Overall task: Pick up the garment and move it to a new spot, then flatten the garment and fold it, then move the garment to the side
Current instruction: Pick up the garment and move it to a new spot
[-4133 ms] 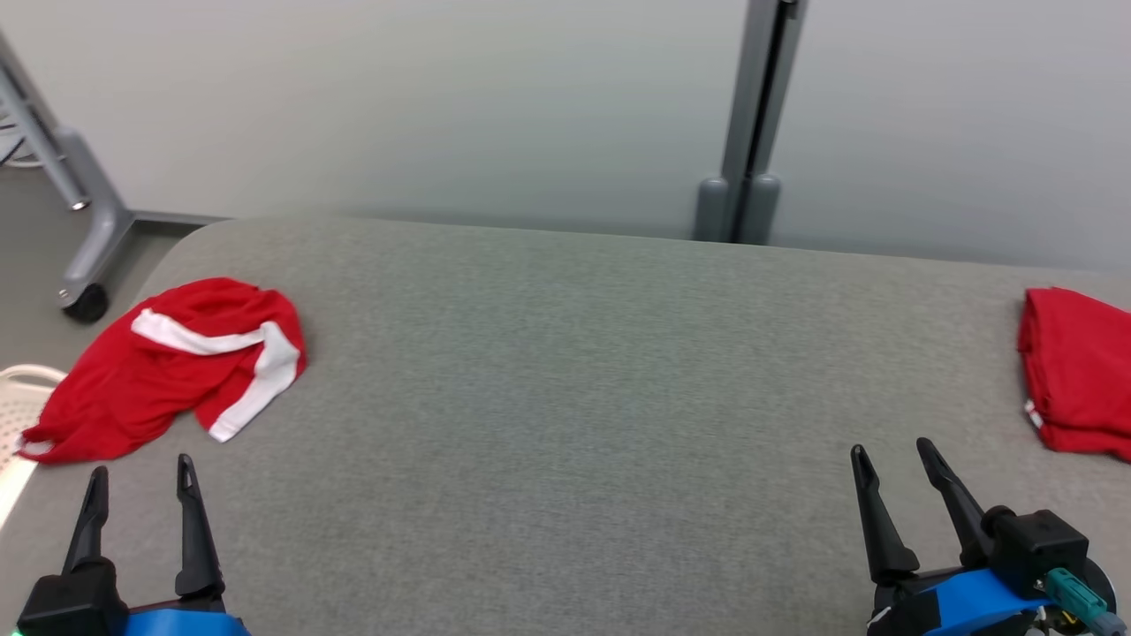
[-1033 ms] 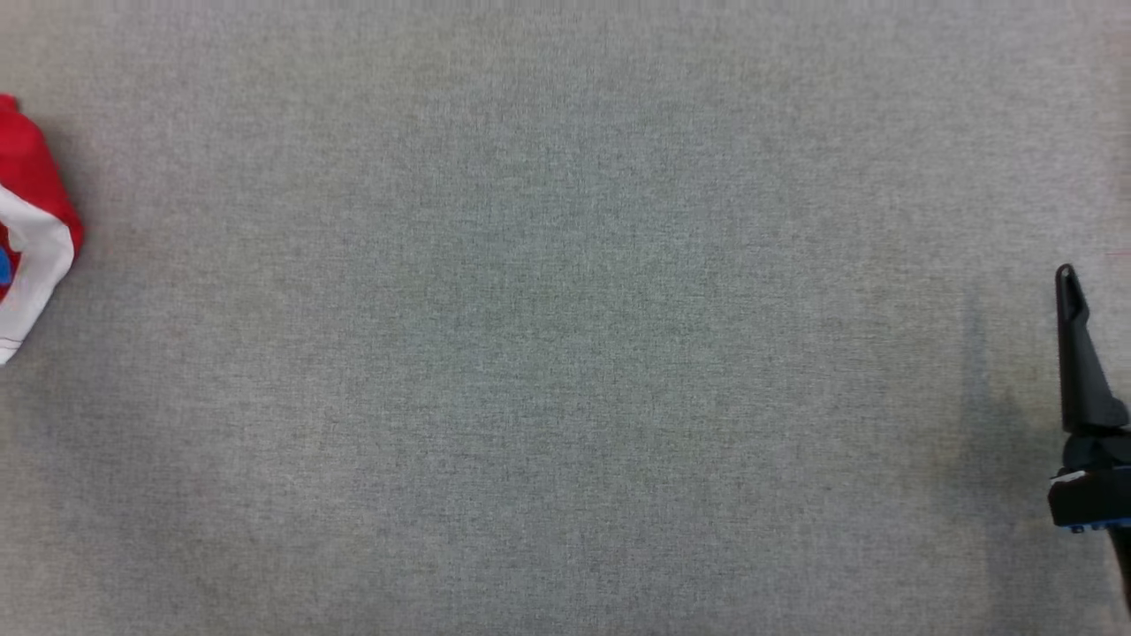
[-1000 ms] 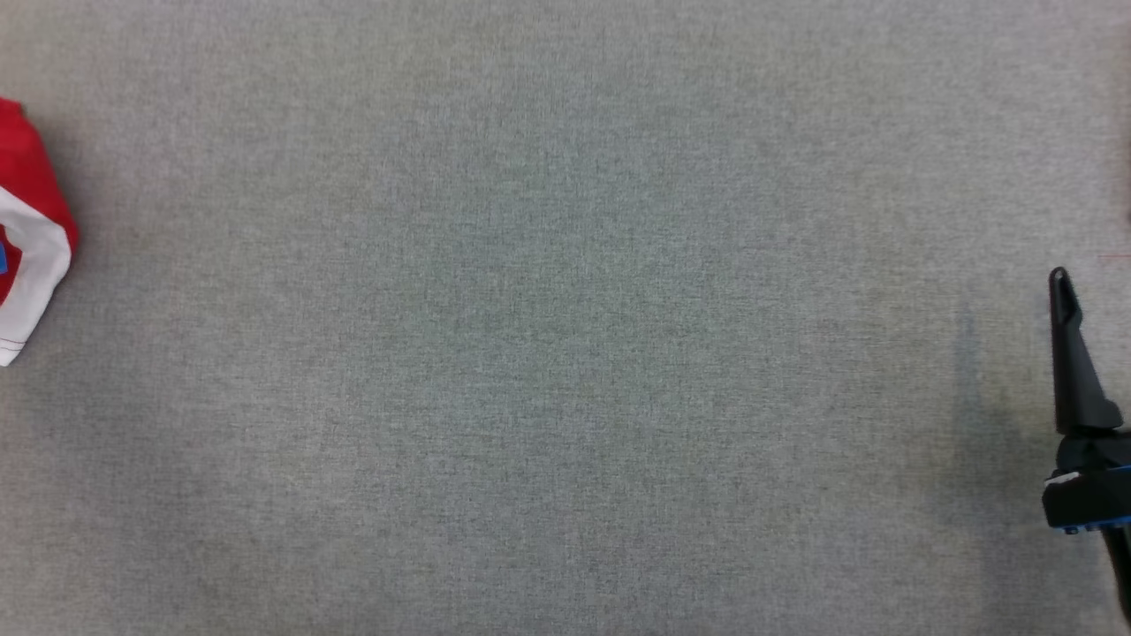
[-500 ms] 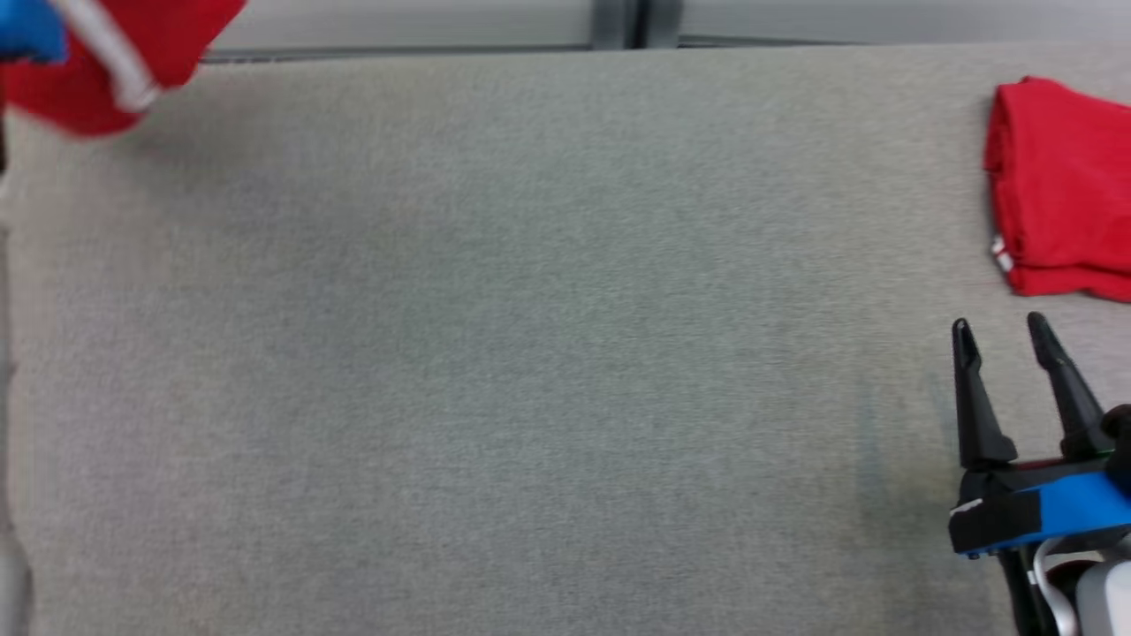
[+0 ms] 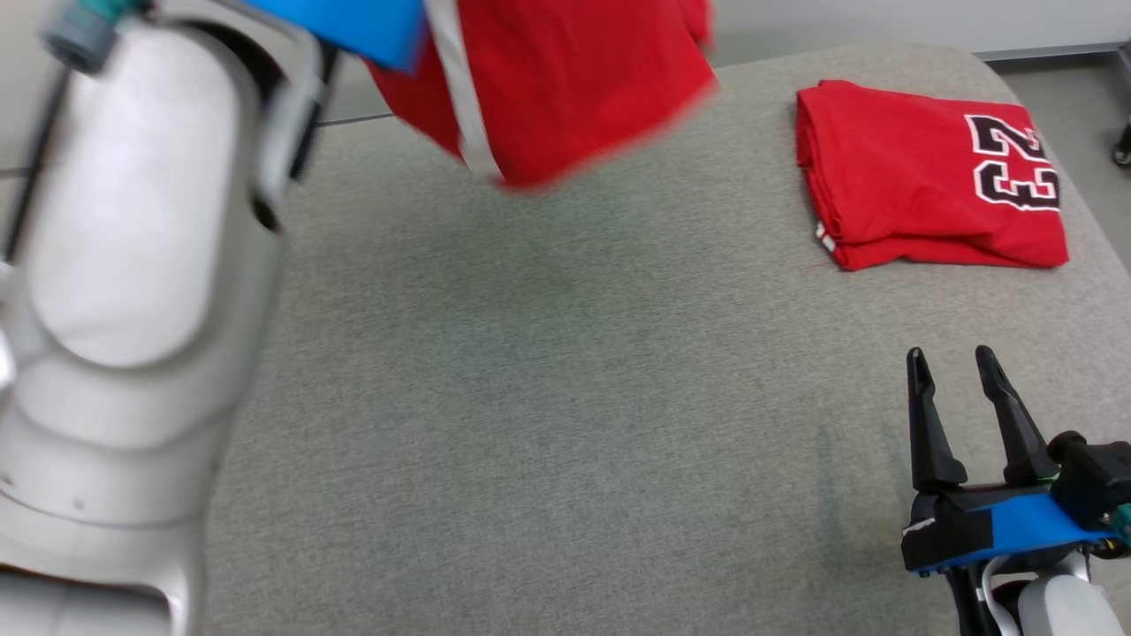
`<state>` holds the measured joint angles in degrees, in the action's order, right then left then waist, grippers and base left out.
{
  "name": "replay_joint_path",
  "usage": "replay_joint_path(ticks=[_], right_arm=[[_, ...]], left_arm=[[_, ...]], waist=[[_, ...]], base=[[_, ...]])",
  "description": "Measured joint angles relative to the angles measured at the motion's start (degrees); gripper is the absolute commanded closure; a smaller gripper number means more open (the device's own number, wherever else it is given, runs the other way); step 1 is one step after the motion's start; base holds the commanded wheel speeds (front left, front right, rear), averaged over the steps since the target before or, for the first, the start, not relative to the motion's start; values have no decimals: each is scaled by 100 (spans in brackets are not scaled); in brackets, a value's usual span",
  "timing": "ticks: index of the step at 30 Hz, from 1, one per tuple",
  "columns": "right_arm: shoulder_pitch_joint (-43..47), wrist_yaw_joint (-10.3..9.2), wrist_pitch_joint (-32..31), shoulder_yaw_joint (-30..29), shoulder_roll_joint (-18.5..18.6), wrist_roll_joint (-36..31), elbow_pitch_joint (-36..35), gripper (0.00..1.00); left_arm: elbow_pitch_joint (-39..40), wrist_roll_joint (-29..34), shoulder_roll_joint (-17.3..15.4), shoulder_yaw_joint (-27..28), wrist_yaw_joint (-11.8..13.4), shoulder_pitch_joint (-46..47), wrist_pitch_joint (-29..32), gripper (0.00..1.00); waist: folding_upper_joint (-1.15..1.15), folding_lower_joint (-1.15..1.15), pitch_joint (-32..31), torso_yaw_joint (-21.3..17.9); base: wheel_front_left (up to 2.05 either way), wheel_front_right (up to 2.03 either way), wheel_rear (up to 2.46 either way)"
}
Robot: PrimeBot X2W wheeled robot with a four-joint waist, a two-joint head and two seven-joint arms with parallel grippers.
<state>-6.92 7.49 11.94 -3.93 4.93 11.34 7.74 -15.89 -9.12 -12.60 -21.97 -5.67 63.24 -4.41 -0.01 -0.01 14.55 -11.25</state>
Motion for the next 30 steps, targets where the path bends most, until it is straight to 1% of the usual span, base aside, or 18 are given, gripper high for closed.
replay_joint_path(ticks=[2, 5, 10, 15, 20, 21, 22, 23, 27, 30], right_arm=[[-4, 0, 37, 11, -9, 18, 58, 0], [-46, 0, 79, 67, -36, 26, 131, 0], [-93, 0, 133, 125, -76, 38, 244, 0], [-93, 0, 177, 151, -87, 51, 308, 0], [-98, 0, 186, 182, -73, 79, 394, 0], [-100, 0, 187, 198, -75, 80, 408, 0], [-98, 0, 190, 209, -73, 82, 420, 0], [-98, 0, 192, 218, -75, 82, 433, 0], [-46, 0, 191, 220, -70, 74, 487, 0], [62, 0, 176, 207, -69, 56, 504, 0]], left_arm=[[112, -71, 125, -113, 10, -245, 58, 100], [142, -132, 227, -250, 87, -771, 79, 100], [-48, -253, 354, -479, 292, -1958, 3, 100], [-590, -397, 415, -747, 301, -2979, -140, 100], [-1121, -566, 594, -984, 249, -3572, -324, 100], [-1206, -546, 610, -1022, 242, -3621, -342, 84], [-1271, -546, 621, -1031, 246, -3638, -402, 55], [-1308, -564, 636, -1020, 269, -3637, -471, 0], [-1310, -593, 681, -943, 371, -3582, -739, 0], [-1171, -598, 584, -788, 508, -3557, -876, 0]], waist=[[0, 0, -18, -90], [0, 0, -30, -176], [1, 0, -78, -241], [1, 1, -97, -237], [1, 1, -150, -140], [1, 1, -175, -114], [1, 1, -207, -84], [1, 1, -249, -51], [1, 0, -482, 113], [1, 0, -669, 244]], base=[[0, 0, 0], [0, 0, 0], [0, 0, 0], [0, 0, 0], [0, 0, 0], [0, 0, 0], [0, 0, 0], [0, 0, 0], [0, 0, 0], [0, 0, 0]])
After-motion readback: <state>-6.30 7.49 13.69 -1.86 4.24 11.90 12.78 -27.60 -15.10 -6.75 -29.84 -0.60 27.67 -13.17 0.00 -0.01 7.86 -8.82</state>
